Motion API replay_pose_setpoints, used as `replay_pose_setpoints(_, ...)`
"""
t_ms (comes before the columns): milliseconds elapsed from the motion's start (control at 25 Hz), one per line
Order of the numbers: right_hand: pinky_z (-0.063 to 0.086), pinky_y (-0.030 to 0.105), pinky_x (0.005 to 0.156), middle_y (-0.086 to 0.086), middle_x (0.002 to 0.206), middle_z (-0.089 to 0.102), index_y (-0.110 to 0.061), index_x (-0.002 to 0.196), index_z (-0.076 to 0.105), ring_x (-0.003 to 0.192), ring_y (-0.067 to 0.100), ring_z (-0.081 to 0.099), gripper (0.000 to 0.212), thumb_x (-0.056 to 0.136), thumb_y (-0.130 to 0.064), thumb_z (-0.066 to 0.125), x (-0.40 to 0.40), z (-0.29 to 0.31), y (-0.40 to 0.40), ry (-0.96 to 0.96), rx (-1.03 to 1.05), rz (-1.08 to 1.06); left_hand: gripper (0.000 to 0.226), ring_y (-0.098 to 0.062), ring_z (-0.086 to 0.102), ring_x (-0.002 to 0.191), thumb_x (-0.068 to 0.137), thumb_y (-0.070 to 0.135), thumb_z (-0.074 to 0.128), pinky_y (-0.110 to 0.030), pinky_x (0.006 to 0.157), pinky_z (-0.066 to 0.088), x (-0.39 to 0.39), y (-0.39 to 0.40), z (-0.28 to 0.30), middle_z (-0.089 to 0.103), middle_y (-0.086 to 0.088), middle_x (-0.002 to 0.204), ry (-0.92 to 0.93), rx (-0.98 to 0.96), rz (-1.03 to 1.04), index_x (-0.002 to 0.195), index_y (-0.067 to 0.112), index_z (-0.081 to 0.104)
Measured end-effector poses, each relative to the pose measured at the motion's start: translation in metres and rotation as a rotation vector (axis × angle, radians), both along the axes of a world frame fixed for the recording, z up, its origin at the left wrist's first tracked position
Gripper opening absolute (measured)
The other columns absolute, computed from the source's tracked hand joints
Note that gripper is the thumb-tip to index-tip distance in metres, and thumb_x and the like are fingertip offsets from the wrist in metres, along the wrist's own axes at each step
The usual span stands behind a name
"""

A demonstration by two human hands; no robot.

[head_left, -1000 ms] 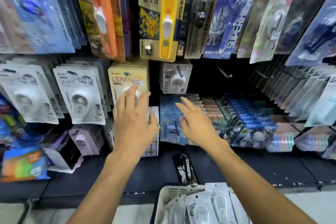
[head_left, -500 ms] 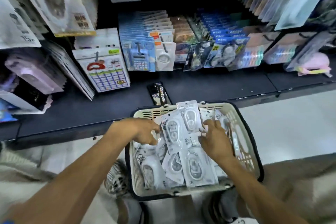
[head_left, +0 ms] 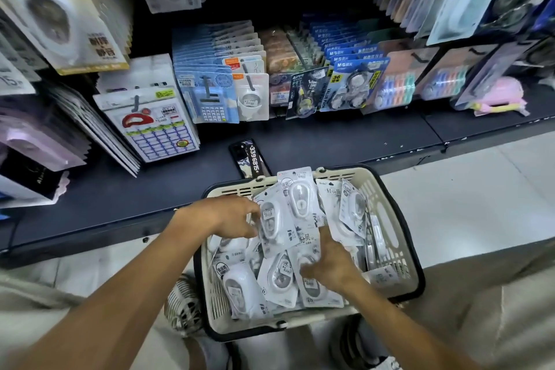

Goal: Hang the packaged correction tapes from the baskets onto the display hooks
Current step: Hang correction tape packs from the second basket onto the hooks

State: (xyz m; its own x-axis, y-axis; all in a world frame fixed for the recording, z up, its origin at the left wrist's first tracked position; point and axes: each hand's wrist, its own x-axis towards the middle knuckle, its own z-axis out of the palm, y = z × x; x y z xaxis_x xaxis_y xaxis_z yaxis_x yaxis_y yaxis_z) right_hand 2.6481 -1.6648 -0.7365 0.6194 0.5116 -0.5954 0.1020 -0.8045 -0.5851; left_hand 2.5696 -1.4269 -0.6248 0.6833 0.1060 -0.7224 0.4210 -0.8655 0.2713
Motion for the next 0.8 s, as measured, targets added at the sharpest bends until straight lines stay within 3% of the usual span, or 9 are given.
replay_pose_setpoints(80, 0.055, 0.012, 0.076, -0.016, 0.107, 0.063, -0.024, 0.147, 0.036, 0.093, 0.002, 0.063, 0.093, 0.071, -0.018, 0.088, 0.006, 0.002, -0.002, -0.006, 0.038, -0.069, 0.042, -0.020, 0.062, 0.108, 0.096, 0.042, 0.060, -0.039, 0.101, 0.050, 0.000, 0.000, 0.001, 0.064, 0.003, 0.120, -0.001, 0.009, 0.002, 0.137, 0.034, 0.054)
replay_pose_setpoints(120, 0.053, 0.012, 0.083, -0.015, 0.113, 0.058, -0.022, 0.146, 0.039, 0.102, 0.004, 0.061, 0.092, 0.070, -0.022, 0.090, 0.010, 0.003, -0.003, -0.042, 0.039, -0.082, 0.042, -0.020, 0.061, 0.110, 0.096, 0.043, 0.060, -0.038, 0.101, 0.049, 0.001, 0.000, 0.002, 0.064, 0.003, 0.122, -0.005, 0.015, 0.000, 0.137, 0.034, 0.054)
replay_pose_setpoints(240, 0.040, 0.042, 0.114, 0.000, 0.151, 0.035, -0.020, 0.150, 0.034, 0.140, 0.026, 0.035, 0.100, 0.068, -0.048, 0.084, 0.011, 0.003, -0.003, -0.262, -0.127, 0.080, 0.042, -0.020, 0.059, 0.113, 0.097, 0.043, 0.060, -0.038, 0.103, 0.048, -0.001, 0.001, 0.003, 0.062, 0.003, 0.127, -0.023, 0.011, 0.007, 0.138, 0.033, 0.053)
replay_pose_setpoints(360, 0.041, 0.037, 0.109, 0.002, 0.146, 0.041, -0.020, 0.146, 0.035, 0.133, 0.025, 0.039, 0.096, 0.070, -0.054, 0.081, -0.002, 0.001, -0.006, -0.405, -0.085, 0.160, 0.041, -0.019, 0.057, 0.114, 0.097, 0.043, 0.060, -0.036, 0.101, 0.047, -0.004, 0.002, 0.004, 0.061, 0.005, 0.121, -0.033, 0.019, -0.005, 0.137, 0.032, 0.054)
replay_pose_setpoints(480, 0.048, 0.040, 0.104, -0.002, 0.127, 0.056, -0.028, 0.136, 0.037, 0.122, 0.024, 0.052, 0.089, 0.066, -0.049, 0.088, 0.003, 0.006, -0.009, -0.293, 0.051, 0.046, 0.042, -0.019, 0.058, 0.115, 0.097, 0.043, 0.061, -0.038, 0.103, 0.047, -0.005, 0.004, 0.006, 0.060, 0.007, 0.117, -0.034, 0.030, -0.007, 0.136, 0.031, 0.055)
replay_pose_setpoints(600, 0.044, 0.038, 0.105, 0.003, 0.121, 0.056, -0.027, 0.146, 0.036, 0.121, 0.025, 0.050, 0.101, 0.064, -0.062, 0.084, 0.010, 0.016, -0.010, -0.299, -0.163, 0.224, 0.046, -0.020, 0.058, 0.118, 0.097, 0.045, 0.060, -0.040, 0.104, 0.047, -0.004, 0.004, 0.008, 0.062, 0.003, 0.129, -0.038, 0.030, 0.004, 0.140, 0.031, 0.051)
replay_pose_setpoints(680, 0.039, 0.039, 0.109, 0.006, 0.125, 0.055, -0.022, 0.156, 0.023, 0.124, 0.026, 0.048, 0.115, 0.066, -0.067, 0.079, 0.006, 0.015, -0.010, -0.364, -0.302, 0.339, 0.048, -0.020, 0.056, 0.121, 0.098, 0.045, 0.060, -0.039, 0.105, 0.046, -0.003, 0.002, 0.011, 0.060, 0.003, 0.133, -0.036, 0.036, -0.007, 0.142, 0.031, 0.049)
replay_pose_setpoints(760, 0.045, 0.038, 0.108, 0.003, 0.126, 0.063, -0.020, 0.158, 0.019, 0.122, 0.024, 0.056, 0.118, 0.066, -0.057, 0.083, 0.003, 0.015, -0.009, -0.226, -0.290, 0.325, 0.048, -0.019, 0.056, 0.121, 0.098, 0.046, 0.059, -0.039, 0.105, 0.046, -0.004, 0.001, 0.014, 0.060, 0.004, 0.133, -0.032, 0.042, -0.008, 0.142, 0.031, 0.049)
replay_pose_setpoints(800, 0.048, 0.038, 0.105, 0.000, 0.124, 0.067, -0.019, 0.153, 0.032, 0.119, 0.023, 0.062, 0.108, 0.065, -0.047, 0.088, 0.005, 0.014, -0.009, -0.092, -0.232, 0.254, 0.048, -0.019, 0.056, 0.121, 0.098, 0.046, 0.059, -0.039, 0.105, 0.046, -0.004, 0.001, 0.015, 0.060, 0.004, 0.132, -0.033, 0.042, -0.006, 0.142, 0.031, 0.049)
